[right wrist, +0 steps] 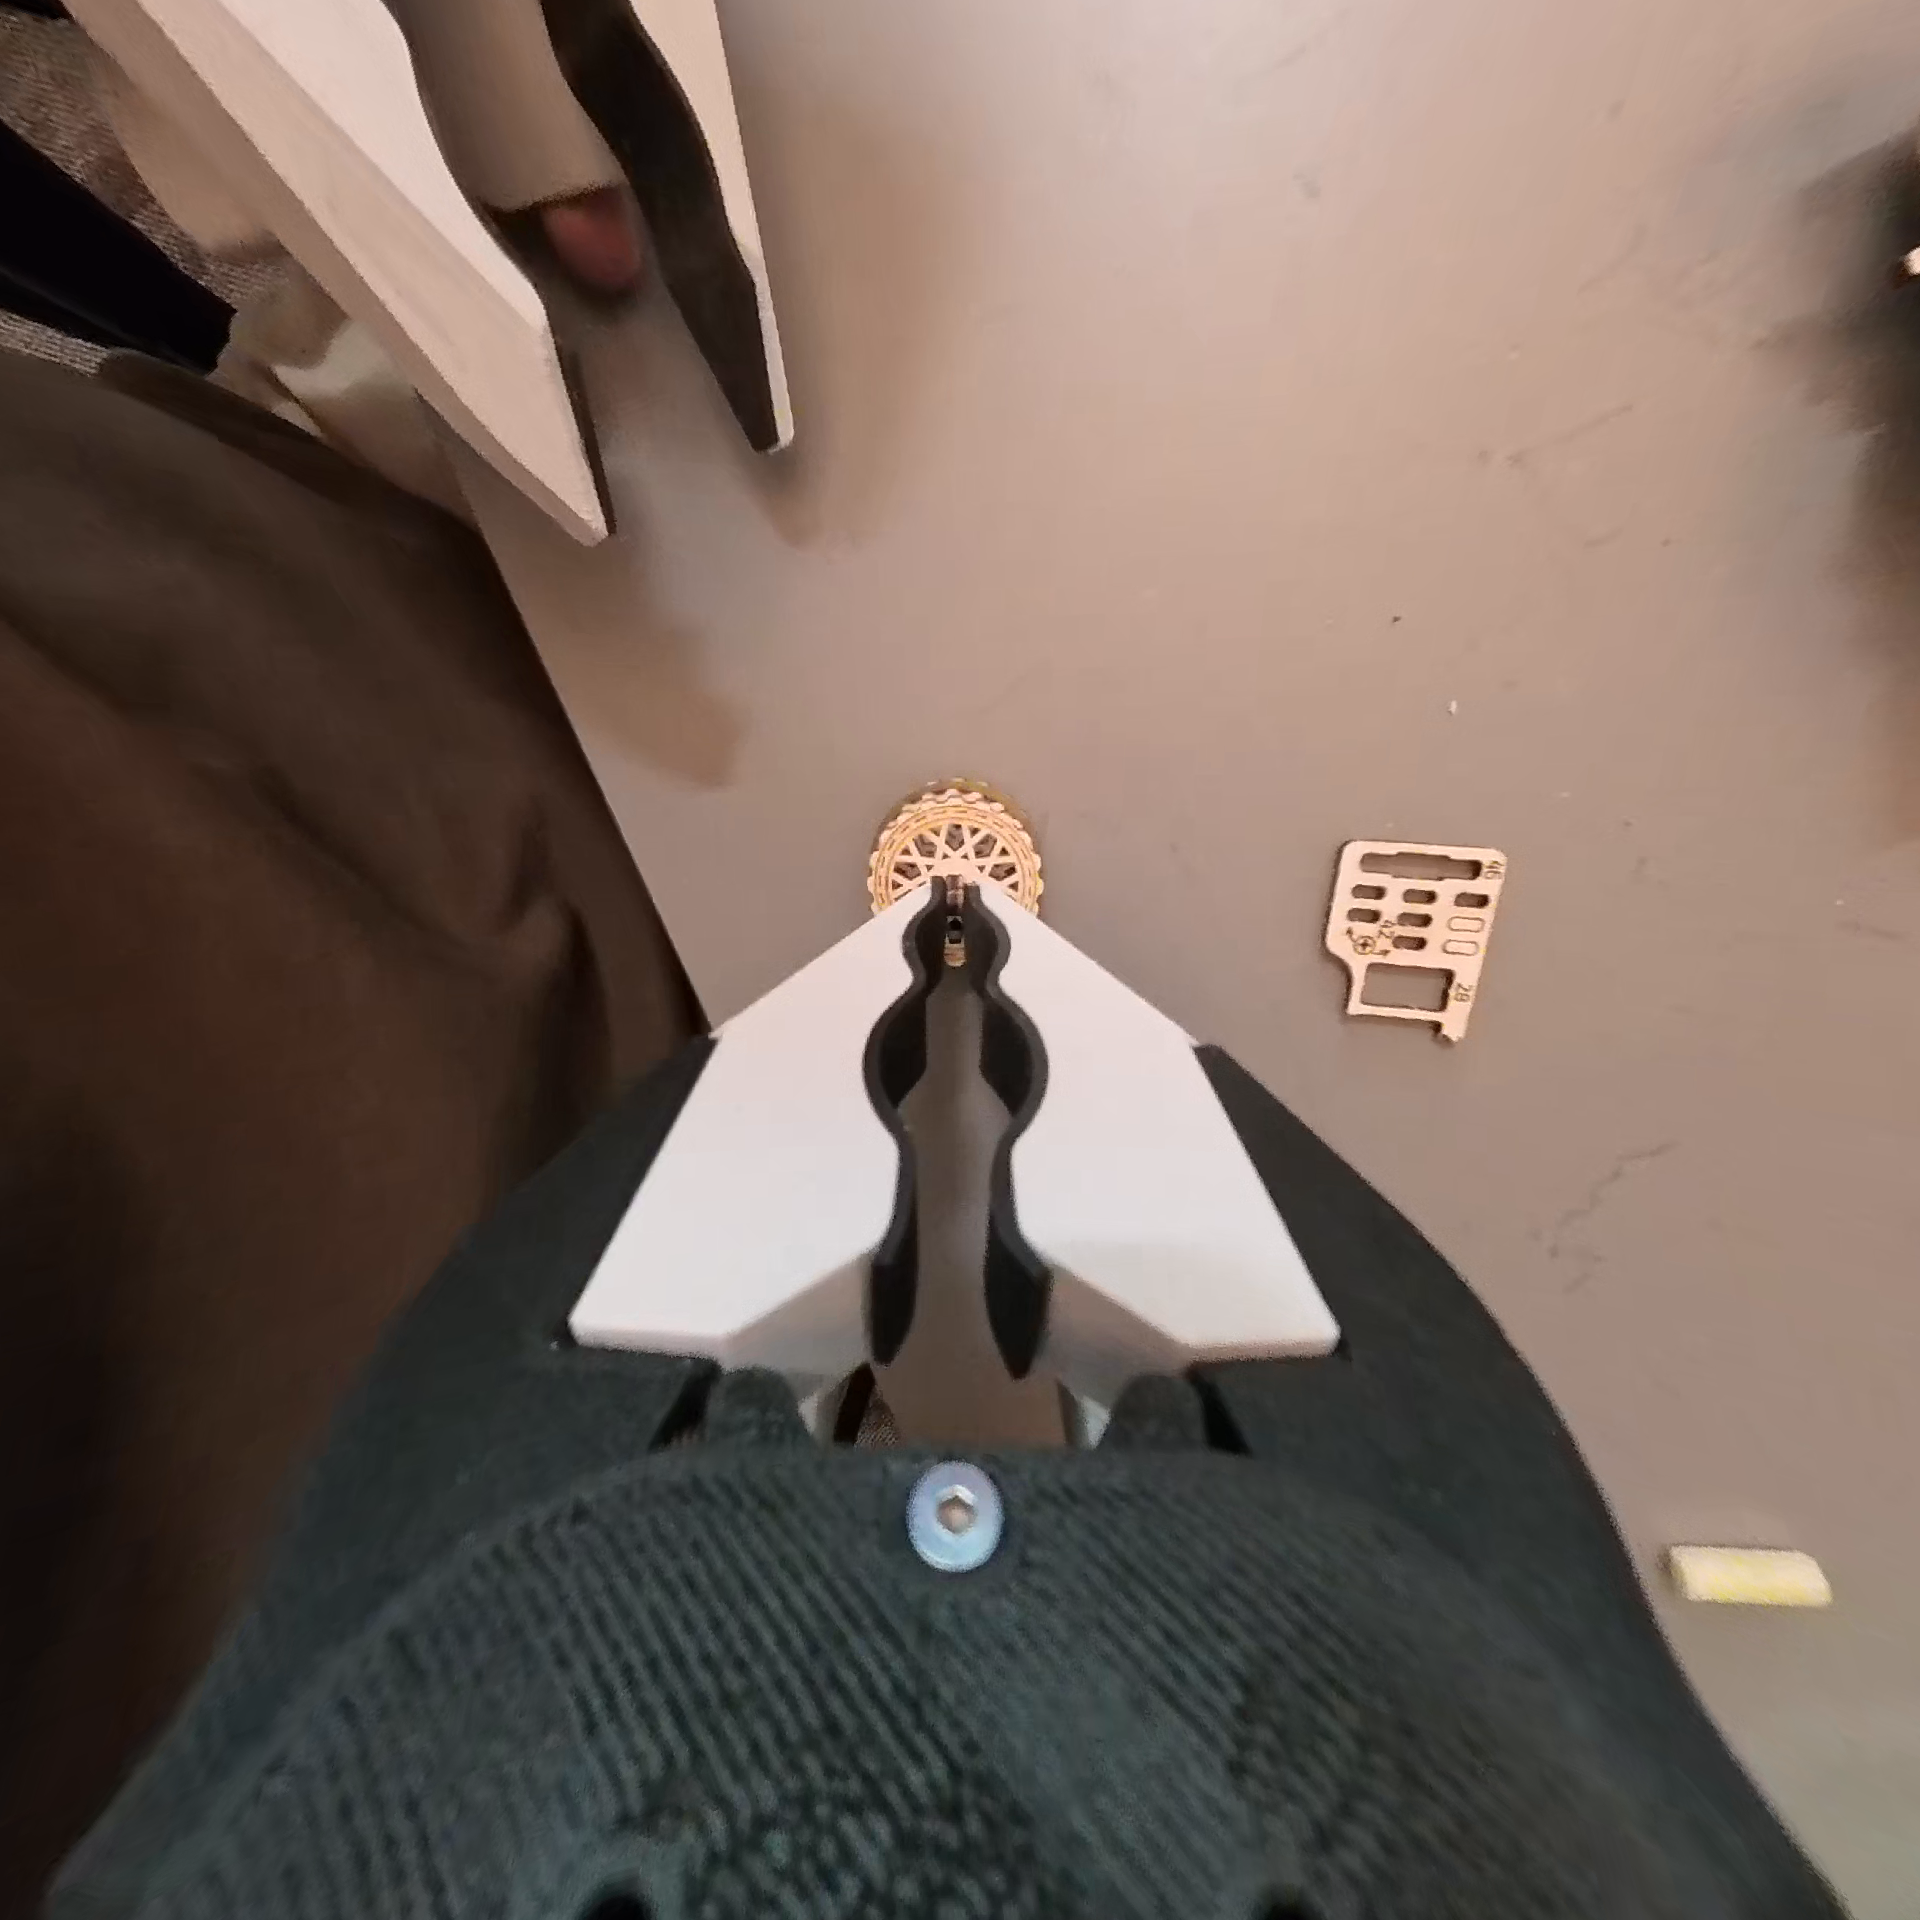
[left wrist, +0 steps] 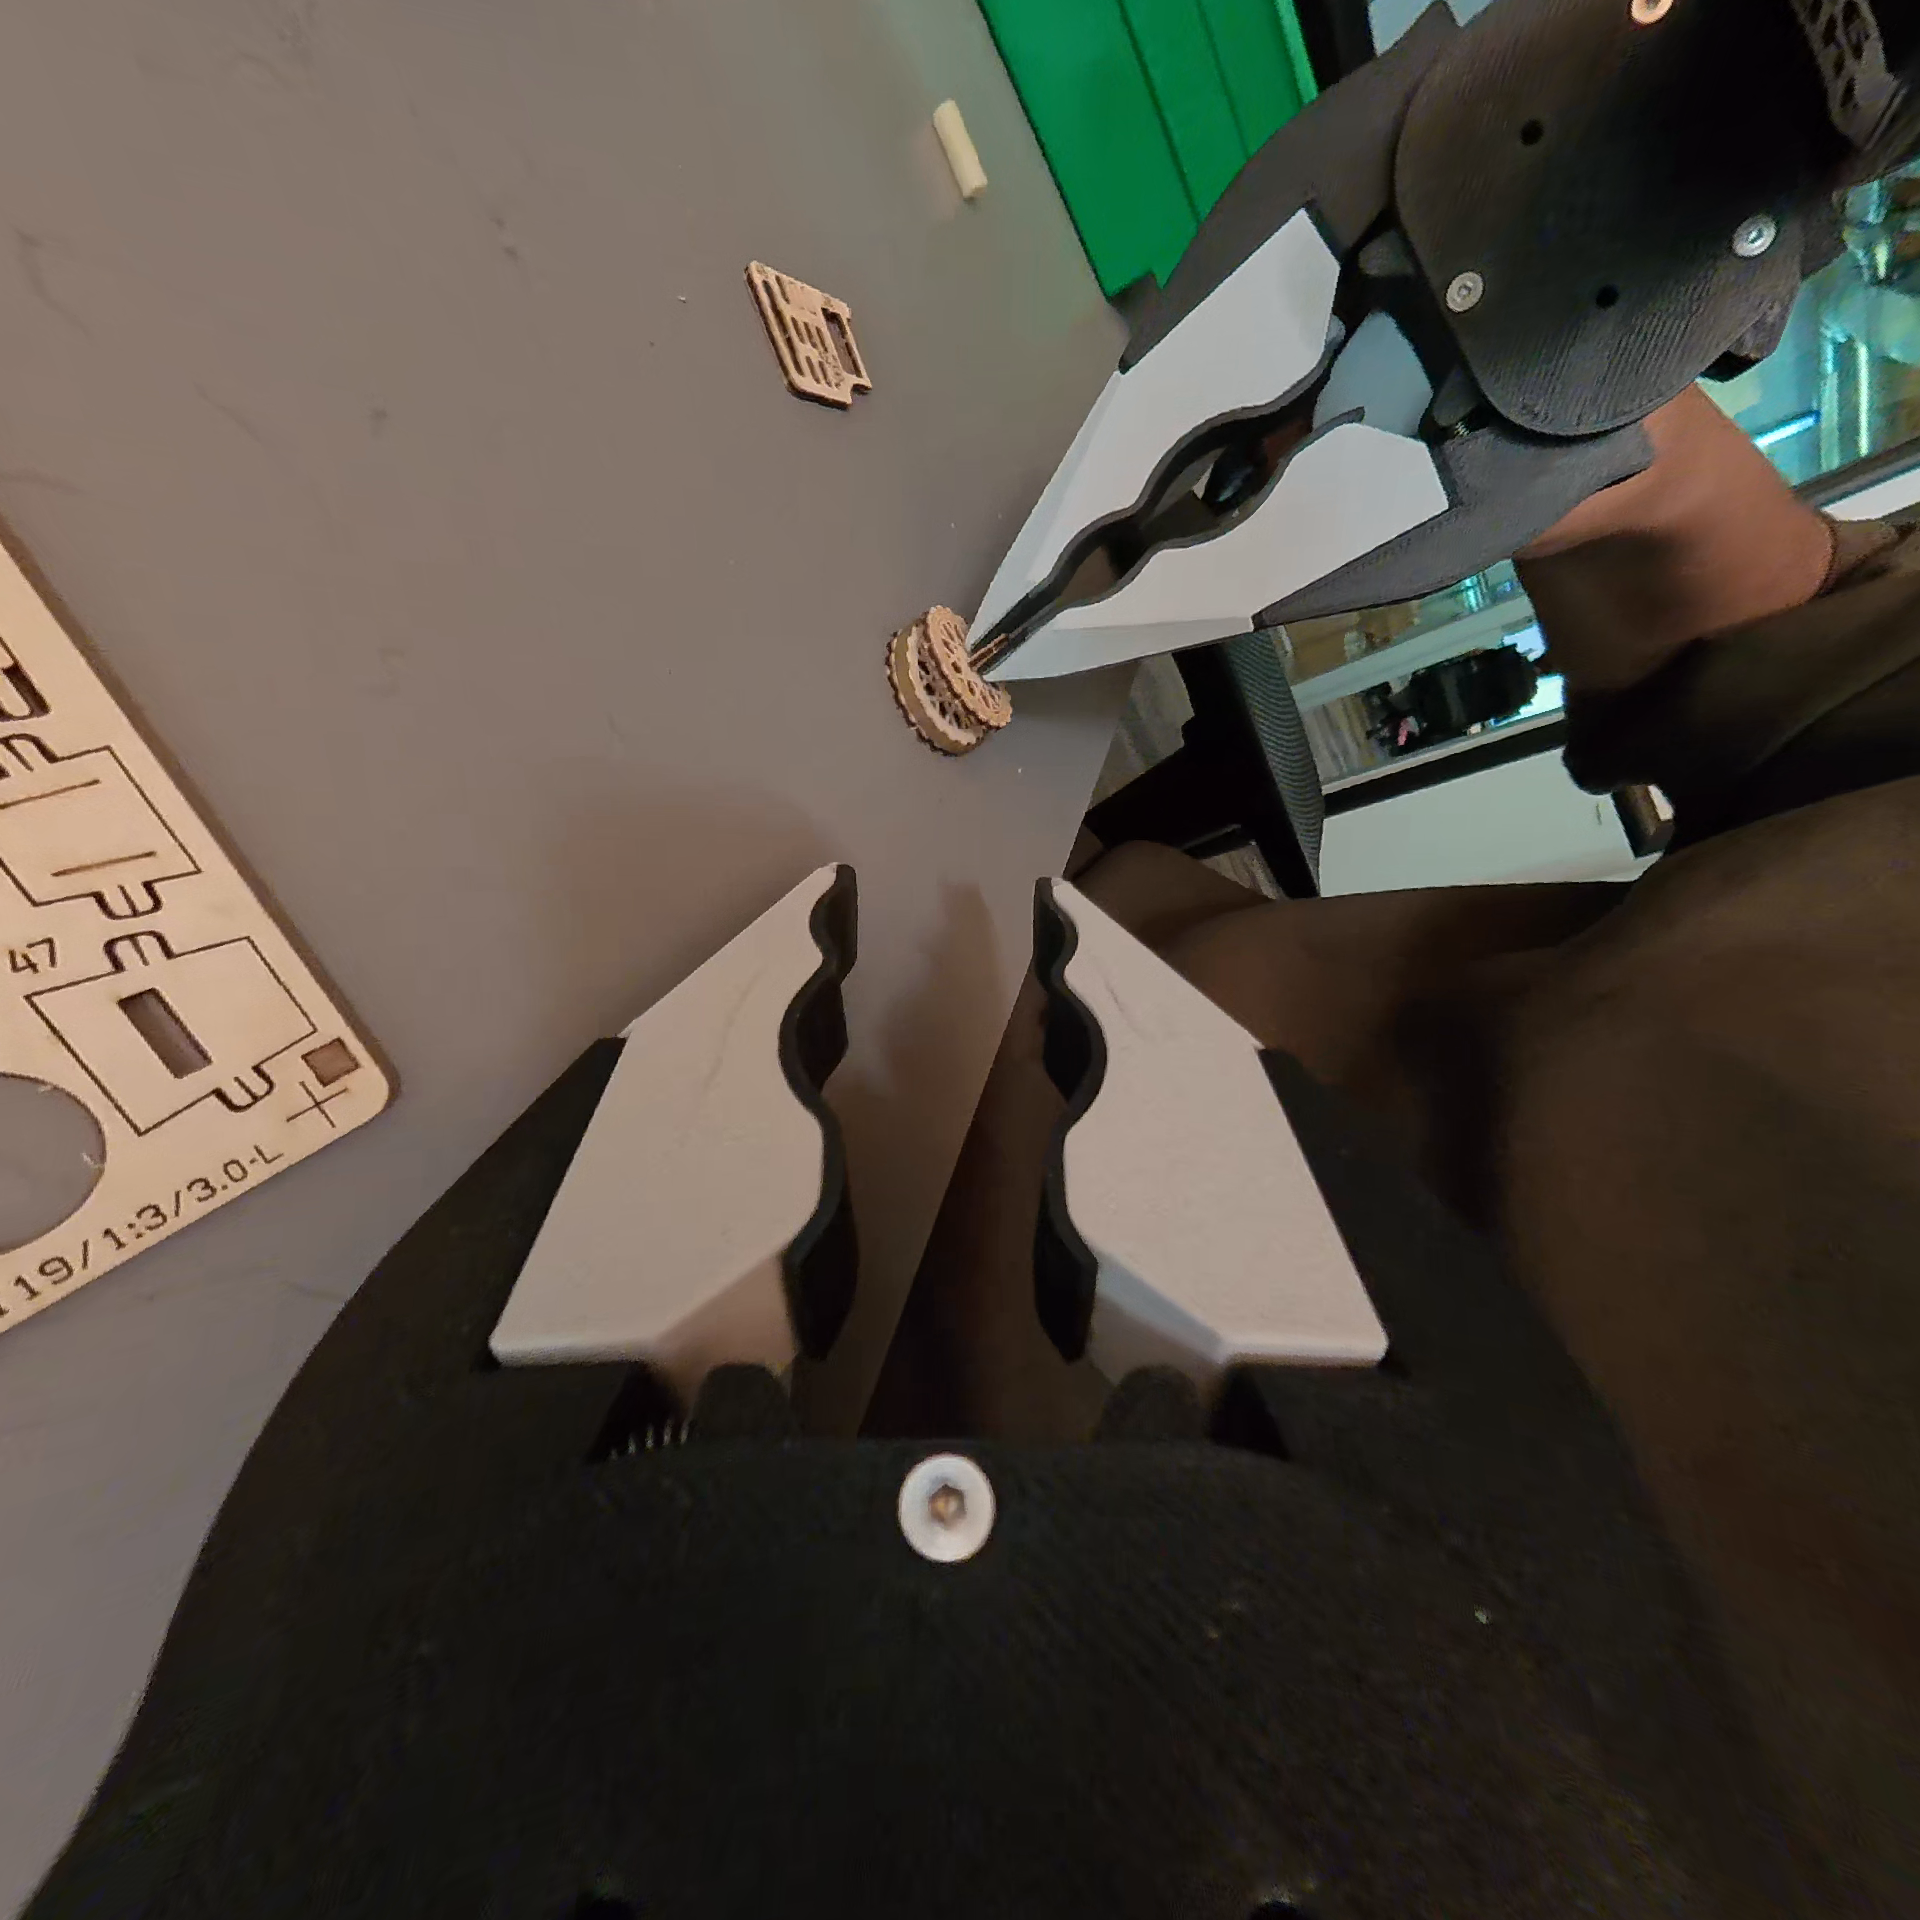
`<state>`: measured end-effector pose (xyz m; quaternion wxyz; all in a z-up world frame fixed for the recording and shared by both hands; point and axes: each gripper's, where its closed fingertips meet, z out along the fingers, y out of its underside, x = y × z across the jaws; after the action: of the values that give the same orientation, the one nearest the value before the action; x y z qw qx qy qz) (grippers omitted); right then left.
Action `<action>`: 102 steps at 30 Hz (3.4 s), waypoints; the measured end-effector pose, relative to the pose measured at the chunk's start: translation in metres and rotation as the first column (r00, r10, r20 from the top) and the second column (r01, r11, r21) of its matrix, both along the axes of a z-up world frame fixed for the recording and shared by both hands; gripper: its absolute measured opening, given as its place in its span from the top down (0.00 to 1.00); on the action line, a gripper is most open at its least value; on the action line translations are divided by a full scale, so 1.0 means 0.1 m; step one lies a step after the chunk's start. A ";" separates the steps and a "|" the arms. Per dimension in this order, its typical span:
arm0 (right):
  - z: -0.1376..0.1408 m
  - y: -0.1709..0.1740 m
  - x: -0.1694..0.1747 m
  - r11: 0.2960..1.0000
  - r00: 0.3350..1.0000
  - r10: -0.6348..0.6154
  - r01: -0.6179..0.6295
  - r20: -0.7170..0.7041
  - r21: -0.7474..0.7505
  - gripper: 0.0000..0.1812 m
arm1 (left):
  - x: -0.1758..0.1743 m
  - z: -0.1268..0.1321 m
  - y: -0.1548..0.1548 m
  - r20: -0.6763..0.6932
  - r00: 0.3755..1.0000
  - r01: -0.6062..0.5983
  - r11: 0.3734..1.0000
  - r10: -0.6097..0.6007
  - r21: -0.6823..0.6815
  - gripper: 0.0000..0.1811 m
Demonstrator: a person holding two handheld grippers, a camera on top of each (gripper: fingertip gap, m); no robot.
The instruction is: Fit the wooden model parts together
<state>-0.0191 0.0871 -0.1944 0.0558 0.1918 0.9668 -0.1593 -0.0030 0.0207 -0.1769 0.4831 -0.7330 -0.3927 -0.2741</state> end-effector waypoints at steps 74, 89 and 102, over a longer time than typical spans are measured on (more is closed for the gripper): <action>0.00 -0.01 -0.03 0.996 0.988 0.024 -0.037 -0.153 -0.083 0.81 | -0.03 0.02 0.03 0.039 0.999 -0.025 0.998 0.023 0.050 0.82; -0.11 -0.03 -0.04 0.985 0.970 0.145 -0.124 -0.194 0.120 0.81 | -0.01 0.02 0.02 0.026 1.000 -0.016 0.999 0.015 0.041 0.82; -0.12 -0.01 -0.03 0.985 0.976 0.142 -0.123 -0.165 0.121 0.81 | -0.01 0.03 0.03 0.026 1.000 -0.011 0.999 0.010 0.043 0.82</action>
<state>-0.0223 0.0866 -0.2069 -0.0284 0.1152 0.9859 -0.1176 -0.0035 0.0235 -0.1735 0.4952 -0.7168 -0.3965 -0.2895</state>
